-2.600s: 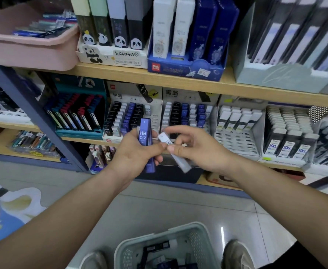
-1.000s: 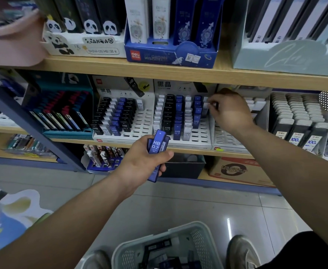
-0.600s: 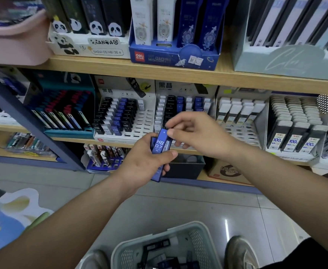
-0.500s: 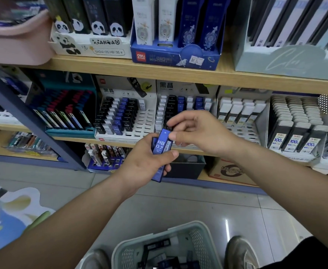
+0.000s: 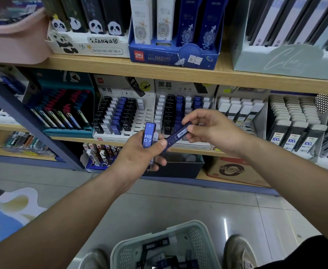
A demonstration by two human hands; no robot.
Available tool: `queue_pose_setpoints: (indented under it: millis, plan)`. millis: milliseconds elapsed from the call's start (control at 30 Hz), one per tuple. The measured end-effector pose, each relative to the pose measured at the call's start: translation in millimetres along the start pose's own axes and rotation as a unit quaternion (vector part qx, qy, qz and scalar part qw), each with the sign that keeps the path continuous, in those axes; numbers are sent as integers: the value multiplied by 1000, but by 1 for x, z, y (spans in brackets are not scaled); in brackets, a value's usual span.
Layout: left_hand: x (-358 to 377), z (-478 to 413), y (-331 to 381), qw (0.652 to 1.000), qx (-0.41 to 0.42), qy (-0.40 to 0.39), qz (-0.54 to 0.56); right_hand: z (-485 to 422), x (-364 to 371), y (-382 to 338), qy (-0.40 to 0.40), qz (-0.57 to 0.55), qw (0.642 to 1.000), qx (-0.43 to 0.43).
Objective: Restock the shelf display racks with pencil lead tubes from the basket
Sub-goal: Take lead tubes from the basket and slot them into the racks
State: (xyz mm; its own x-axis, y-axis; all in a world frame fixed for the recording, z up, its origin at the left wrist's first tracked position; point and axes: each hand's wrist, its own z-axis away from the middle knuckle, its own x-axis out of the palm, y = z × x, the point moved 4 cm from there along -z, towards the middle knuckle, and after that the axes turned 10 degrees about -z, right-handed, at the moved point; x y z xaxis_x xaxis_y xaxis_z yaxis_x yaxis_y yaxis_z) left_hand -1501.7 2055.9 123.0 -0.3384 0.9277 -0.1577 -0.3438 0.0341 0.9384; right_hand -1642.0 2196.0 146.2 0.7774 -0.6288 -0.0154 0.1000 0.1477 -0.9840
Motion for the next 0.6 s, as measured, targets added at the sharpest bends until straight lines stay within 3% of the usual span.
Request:
queue_pose_setpoints:
  millis: [300,600]
  plan:
    - [-3,-2,0,999,6,30,-29,8,-3,7,-12,34,999,18]
    - [-5,-6,4,997,36,47,-53,13,6,14,-99,-4,990,99]
